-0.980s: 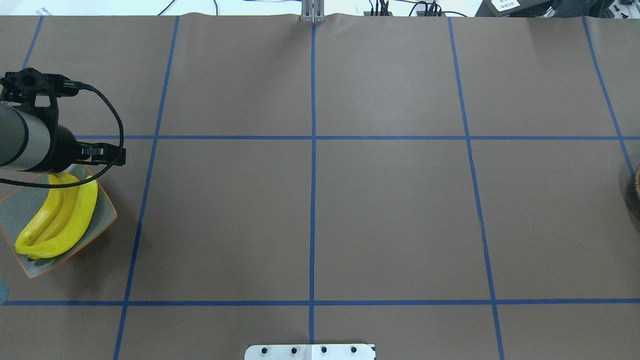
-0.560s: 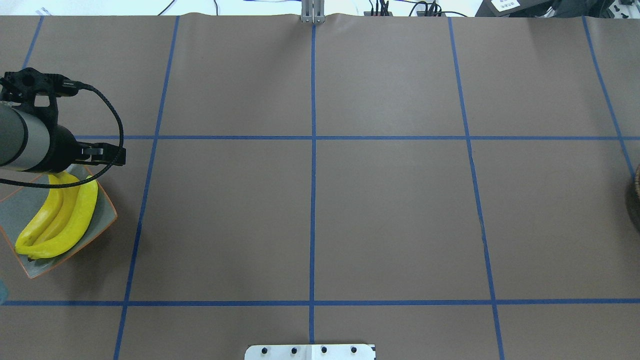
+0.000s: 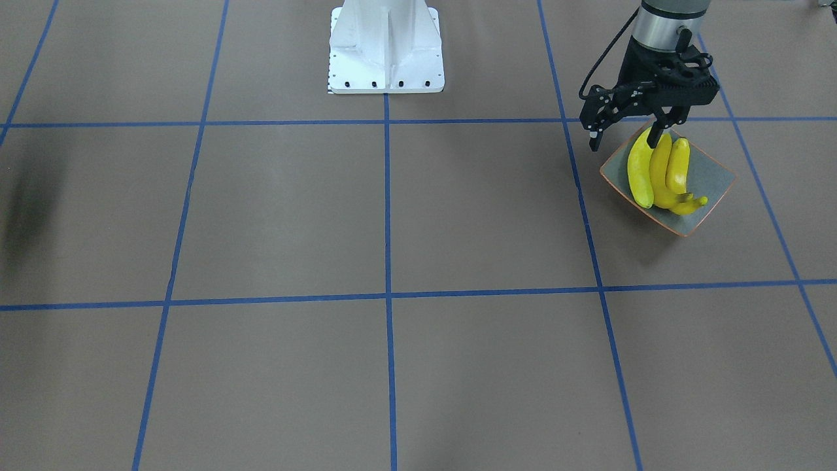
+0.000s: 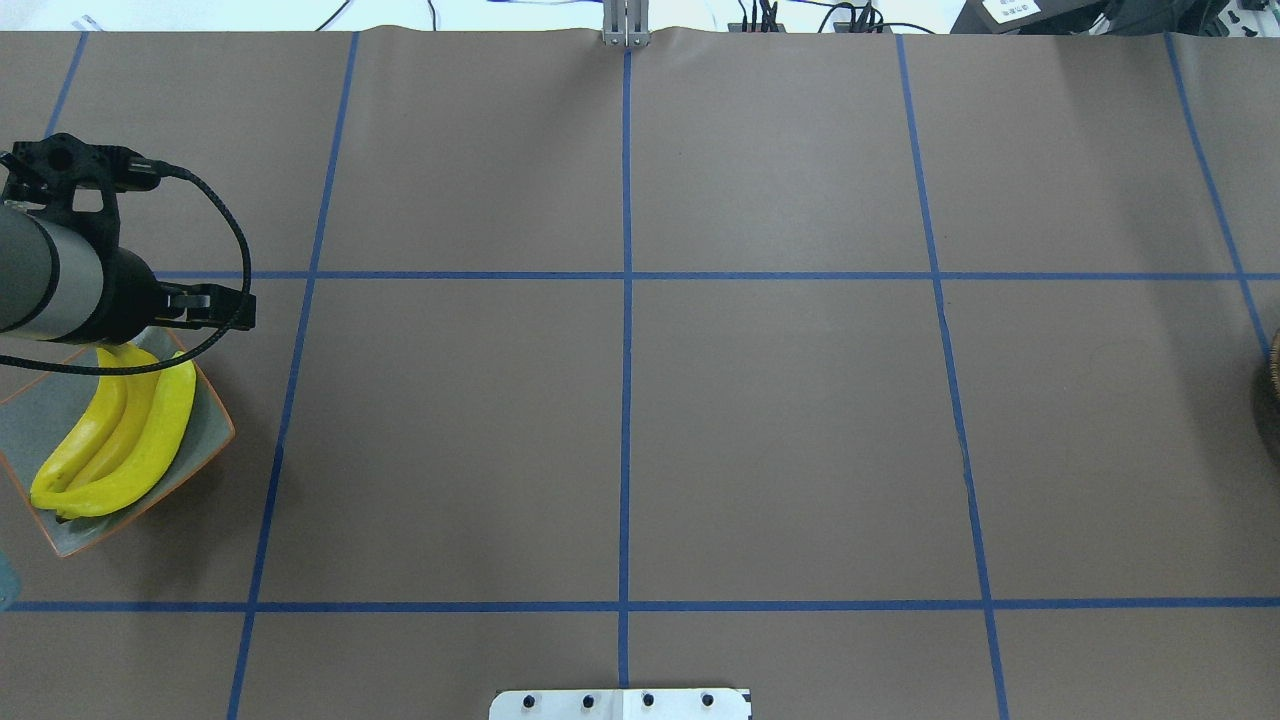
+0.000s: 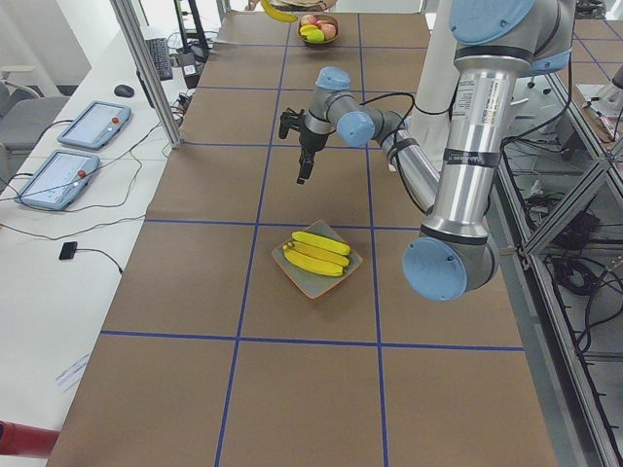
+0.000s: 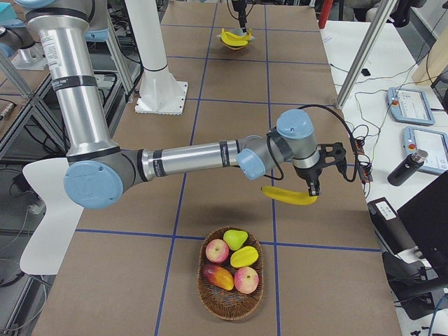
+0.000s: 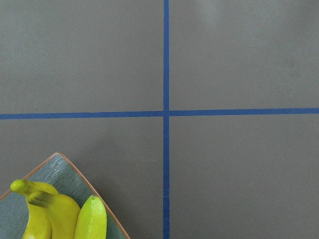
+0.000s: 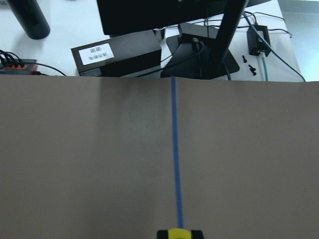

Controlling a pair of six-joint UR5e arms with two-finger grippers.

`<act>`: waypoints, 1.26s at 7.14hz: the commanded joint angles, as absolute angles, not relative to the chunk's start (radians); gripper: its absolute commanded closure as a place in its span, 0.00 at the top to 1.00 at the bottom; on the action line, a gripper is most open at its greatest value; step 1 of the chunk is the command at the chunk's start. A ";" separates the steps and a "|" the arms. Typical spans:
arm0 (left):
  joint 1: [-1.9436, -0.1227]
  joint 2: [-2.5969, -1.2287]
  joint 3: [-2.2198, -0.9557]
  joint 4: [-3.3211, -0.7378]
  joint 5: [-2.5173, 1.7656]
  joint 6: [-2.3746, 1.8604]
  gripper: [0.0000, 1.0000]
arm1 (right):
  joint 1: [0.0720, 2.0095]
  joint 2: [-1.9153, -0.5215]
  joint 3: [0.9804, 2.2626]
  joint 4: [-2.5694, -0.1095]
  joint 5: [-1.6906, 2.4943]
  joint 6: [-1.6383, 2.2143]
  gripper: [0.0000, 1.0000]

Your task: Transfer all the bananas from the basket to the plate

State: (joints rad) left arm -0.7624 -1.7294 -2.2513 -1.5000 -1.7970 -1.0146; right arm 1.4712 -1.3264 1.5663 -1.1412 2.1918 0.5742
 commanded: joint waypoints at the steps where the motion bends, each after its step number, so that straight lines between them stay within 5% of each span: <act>1: -0.761 -1.796 -2.235 -1.500 -1.804 -1.090 1.00 | 1.328 -1.232 1.643 -1.141 2.192 0.878 0.00; 4: -0.747 -2.034 -2.143 -1.503 -1.804 -1.317 1.00 | 1.166 -1.131 1.768 -1.137 2.192 1.179 0.00; 9: -0.735 -2.072 -2.122 -1.827 -1.946 -1.315 1.00 | 1.016 -1.052 1.874 -1.126 2.212 1.183 0.00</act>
